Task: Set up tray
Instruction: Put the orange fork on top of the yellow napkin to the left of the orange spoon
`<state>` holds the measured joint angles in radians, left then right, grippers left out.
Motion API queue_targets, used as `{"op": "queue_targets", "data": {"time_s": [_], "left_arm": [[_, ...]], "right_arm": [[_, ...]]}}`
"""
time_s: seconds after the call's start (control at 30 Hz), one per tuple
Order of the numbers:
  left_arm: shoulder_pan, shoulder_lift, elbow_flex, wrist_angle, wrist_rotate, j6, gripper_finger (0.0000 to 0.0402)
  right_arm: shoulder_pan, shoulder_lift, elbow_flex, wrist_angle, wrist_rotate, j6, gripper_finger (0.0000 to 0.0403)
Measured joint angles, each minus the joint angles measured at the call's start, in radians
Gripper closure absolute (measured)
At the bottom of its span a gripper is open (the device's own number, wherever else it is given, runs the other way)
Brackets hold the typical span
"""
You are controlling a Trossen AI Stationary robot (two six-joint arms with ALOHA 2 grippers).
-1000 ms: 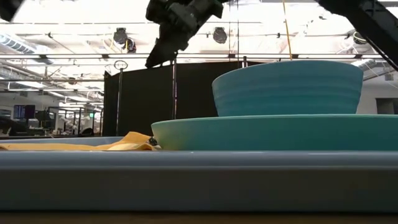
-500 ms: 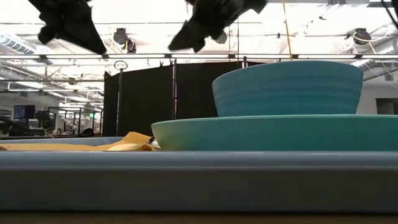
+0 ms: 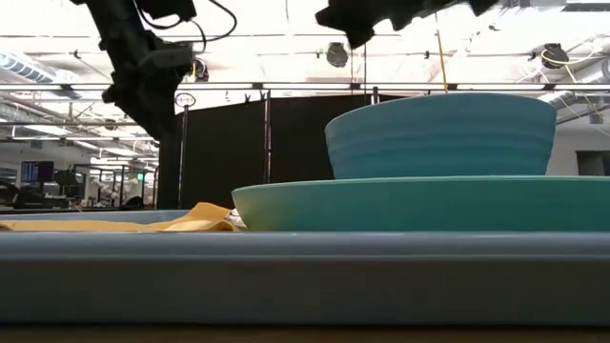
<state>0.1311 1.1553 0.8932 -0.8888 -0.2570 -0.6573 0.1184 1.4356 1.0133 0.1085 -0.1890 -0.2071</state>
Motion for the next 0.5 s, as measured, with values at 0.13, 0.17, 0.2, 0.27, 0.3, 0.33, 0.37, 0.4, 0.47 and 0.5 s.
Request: {"op": "queue_targets", "data": {"time_s": [0.13,0.17,0.2,0.27,0.3,0.33,0.37,0.4,0.47,0.5], "left_arm": [[0.114,0.0,0.0,0.0,0.118,0.132,0.0173],[0.133,0.001,0.0,0.0,0.135,0.159,0.0172],[0.148,0.007,0.0,0.0,0.143,0.192,0.0172],[0.172,0.025,0.0,-0.017,0.145,0.267,0.0172],[0.183,0.035,0.0,-0.035,0.145,0.301,0.0172],[0.196,0.047,0.0,-0.054,0.151,0.328,0.0172],[0.209,0.06,0.0,-0.069,0.162,0.347,0.0172],[0.22,0.074,0.0,-0.082,0.165,0.364,0.0172],[0.246,0.105,0.0,-0.101,0.171,0.396,0.0172],[0.259,0.12,0.0,-0.103,0.167,0.404,0.0172]], "right_arm": [[0.008,-0.092,-0.148,0.151,0.005,0.034,0.0277],[0.008,-0.117,-0.186,0.181,0.005,0.051,0.0277],[0.004,-0.142,-0.22,0.217,0.005,0.065,0.0277],[-0.005,-0.193,-0.282,0.268,0.004,0.093,0.0277],[-0.008,-0.213,-0.308,0.285,0.005,0.111,0.0277],[-0.011,-0.231,-0.332,0.296,0.005,0.125,0.0277],[-0.013,-0.248,-0.353,0.301,0.006,0.136,0.0277],[-0.014,-0.261,-0.373,0.308,0.006,0.145,0.0277],[-0.014,-0.28,-0.401,0.336,0.006,0.159,0.0277],[-0.014,-0.286,-0.411,0.344,0.005,0.161,0.0277]]}}
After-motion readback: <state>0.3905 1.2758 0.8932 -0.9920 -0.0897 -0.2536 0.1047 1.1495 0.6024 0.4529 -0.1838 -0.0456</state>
